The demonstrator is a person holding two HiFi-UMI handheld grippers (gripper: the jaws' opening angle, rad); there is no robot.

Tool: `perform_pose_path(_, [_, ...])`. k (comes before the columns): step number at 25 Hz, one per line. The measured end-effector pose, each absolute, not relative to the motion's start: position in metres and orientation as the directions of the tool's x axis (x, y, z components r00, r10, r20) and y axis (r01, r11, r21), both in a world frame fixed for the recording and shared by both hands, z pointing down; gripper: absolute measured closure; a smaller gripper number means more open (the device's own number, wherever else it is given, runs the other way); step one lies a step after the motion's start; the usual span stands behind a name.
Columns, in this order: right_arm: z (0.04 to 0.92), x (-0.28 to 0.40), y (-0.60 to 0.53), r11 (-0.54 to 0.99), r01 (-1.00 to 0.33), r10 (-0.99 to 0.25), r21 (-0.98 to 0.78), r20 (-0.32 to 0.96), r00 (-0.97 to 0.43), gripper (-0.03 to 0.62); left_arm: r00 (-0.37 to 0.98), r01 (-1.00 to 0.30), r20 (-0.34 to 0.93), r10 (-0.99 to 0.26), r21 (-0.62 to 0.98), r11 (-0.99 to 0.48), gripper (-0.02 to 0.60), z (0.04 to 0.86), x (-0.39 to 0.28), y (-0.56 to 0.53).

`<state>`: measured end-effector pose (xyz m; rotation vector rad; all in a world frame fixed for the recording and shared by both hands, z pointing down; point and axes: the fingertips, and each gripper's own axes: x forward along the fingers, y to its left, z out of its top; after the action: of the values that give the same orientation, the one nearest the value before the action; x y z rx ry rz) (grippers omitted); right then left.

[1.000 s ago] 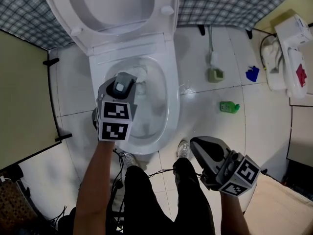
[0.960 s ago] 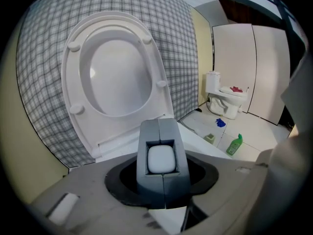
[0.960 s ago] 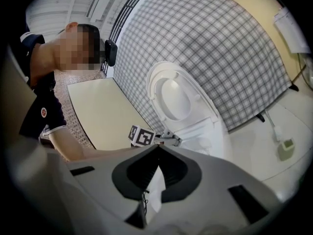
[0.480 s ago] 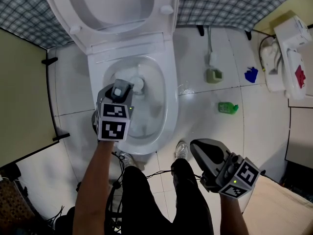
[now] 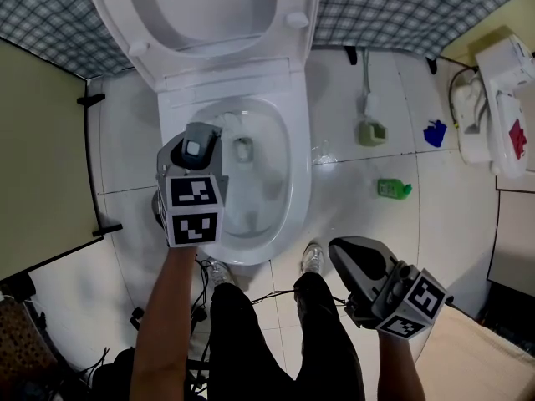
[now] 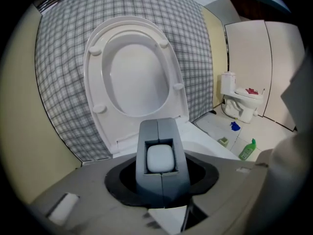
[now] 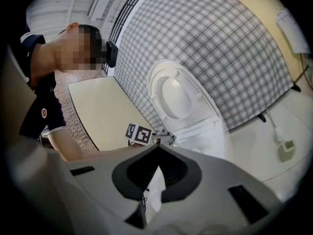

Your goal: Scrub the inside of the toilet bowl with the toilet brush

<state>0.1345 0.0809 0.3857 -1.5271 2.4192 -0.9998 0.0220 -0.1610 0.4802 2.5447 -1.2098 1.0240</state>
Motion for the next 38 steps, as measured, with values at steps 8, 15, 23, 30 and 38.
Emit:
perform_pose_path(8, [0.390, 0.135, 0.080, 0.265, -0.764, -0.841, -0.589, 0.247, -0.482, 0.594, 0.439, -0.721, 0.713, -0.547, -0.084, -0.687, 0.396, 0.523, 0.025, -0.150])
perform_pose_path(15, [0.392, 0.139, 0.083, 0.259, -0.765, -0.840, -0.590, 0.253, -0.480, 0.594, 0.397, -0.724, 0.761, -0.513, -0.083, -0.685, 0.397, 0.550, 0.002, -0.126])
perform_pose_path(23, [0.385, 0.132, 0.076, 0.285, -0.754, -0.838, -0.592, 0.227, -0.496, 0.594, 0.352, -0.785, 0.670, -0.654, -0.169, -0.596, 0.396, 0.470, -0.027, -0.152])
perform_pose_path(30, [0.387, 0.131, 0.078, 0.286, -0.755, -0.834, -0.590, 0.235, -0.499, 0.594, 0.348, -0.764, 0.712, -0.610, -0.162, -0.625, 0.396, 0.492, -0.016, -0.150])
perform_pose_path(38, [0.391, 0.144, 0.085, 0.254, -0.773, -0.844, -0.582, 0.256, -0.471, 0.594, 0.375, -0.732, 0.777, -0.505, -0.086, -0.676, 0.396, 0.547, 0.006, -0.135])
